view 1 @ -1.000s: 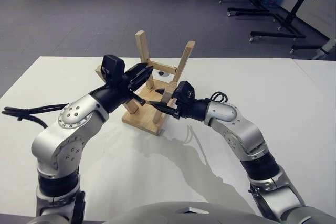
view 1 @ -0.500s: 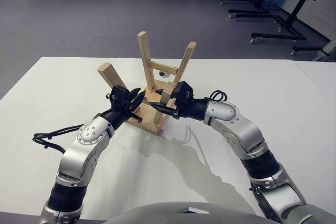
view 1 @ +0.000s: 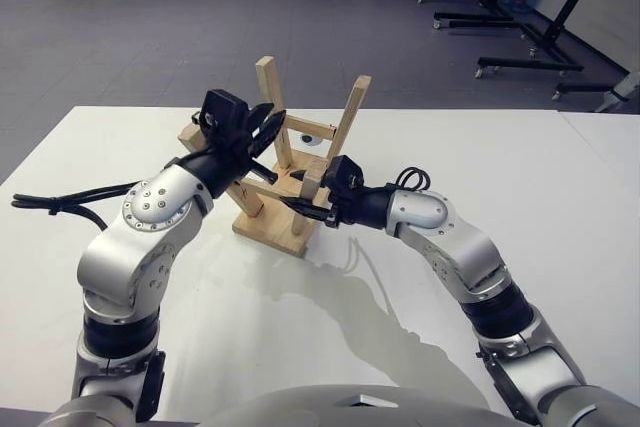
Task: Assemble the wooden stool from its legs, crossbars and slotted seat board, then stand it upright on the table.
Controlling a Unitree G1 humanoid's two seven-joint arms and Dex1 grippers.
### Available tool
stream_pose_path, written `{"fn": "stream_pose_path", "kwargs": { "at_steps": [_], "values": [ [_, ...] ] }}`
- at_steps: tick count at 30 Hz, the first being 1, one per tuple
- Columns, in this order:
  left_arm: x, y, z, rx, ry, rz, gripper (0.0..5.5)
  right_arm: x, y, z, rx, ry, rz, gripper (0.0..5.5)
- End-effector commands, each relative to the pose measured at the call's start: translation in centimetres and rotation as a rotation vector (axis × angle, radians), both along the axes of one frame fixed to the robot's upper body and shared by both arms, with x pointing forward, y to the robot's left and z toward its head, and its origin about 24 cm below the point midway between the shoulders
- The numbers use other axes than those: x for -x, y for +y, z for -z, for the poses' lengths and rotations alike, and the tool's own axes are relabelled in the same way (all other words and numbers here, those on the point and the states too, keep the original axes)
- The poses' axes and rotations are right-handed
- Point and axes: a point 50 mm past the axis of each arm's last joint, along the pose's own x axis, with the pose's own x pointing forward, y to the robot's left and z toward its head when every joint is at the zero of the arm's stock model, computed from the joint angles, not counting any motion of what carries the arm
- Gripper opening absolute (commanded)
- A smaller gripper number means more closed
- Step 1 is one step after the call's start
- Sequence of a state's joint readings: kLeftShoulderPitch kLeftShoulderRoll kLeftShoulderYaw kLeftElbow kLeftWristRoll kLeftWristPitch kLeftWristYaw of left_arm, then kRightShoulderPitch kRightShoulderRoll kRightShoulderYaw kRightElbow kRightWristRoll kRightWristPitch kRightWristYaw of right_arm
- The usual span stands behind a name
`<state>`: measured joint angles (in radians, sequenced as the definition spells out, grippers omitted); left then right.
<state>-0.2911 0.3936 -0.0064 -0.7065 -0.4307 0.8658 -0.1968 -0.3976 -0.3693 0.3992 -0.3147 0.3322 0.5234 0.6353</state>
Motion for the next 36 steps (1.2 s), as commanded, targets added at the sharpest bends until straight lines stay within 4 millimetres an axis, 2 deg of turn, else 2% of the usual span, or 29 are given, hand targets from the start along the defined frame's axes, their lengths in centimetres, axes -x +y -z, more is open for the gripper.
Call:
{"fn": "stream_pose_path", "kwargs": {
  "at_steps": [1,4,6,7,9,14,16,21,26,31,33,36],
  "values": [
    [1.7,1.1,7.8,-0.024,0.275,-0.057,0.96,0.0,-1.9,4.2,0.232,0.141,0.072,2.06],
    [2.9,1.9,13.2,-0.073,0.418,-0.097,0.96,0.2,-2.0,4.7,0.251,0.147,0.08,2.06],
    [3.2,2.3,14.7,-0.08,0.439,-0.106,0.96,0.3,-2.1,5.0,0.26,0.148,0.085,2.06],
    [3.1,2.4,14.4,-0.077,0.418,-0.105,0.96,0.3,-2.1,5.0,0.262,0.149,0.086,2.06],
    [2.4,2.9,12.4,-0.087,0.336,-0.102,0.96,0.4,-2.1,5.1,0.268,0.151,0.086,2.06],
    [0.2,3.2,3.2,0.013,0.06,-0.075,0.96,0.7,-2.2,5.2,0.254,0.168,0.083,2.06],
    [0.0,2.7,0.8,0.06,0.002,-0.049,0.96,0.7,-2.2,5.3,0.251,0.172,0.083,2.06],
    [0.1,1.4,-0.3,0.075,-0.005,-0.003,0.96,0.7,-2.2,5.2,0.246,0.171,0.083,2.06],
    [0.0,1.1,-2.6,0.121,-0.069,0.021,0.96,0.6,-2.3,5.5,0.25,0.178,0.085,2.06],
    [-0.1,1.1,-1.1,0.107,-0.007,-0.003,0.96,0.5,-2.4,5.5,0.243,0.183,0.09,2.06],
    [-0.1,1.3,1.0,0.076,0.059,-0.019,0.96,0.5,-2.4,5.5,0.241,0.184,0.092,2.06],
    [0.5,1.4,5.9,0.041,0.199,-0.05,0.96,0.5,-2.4,5.5,0.239,0.185,0.094,2.06]
  ]
}}
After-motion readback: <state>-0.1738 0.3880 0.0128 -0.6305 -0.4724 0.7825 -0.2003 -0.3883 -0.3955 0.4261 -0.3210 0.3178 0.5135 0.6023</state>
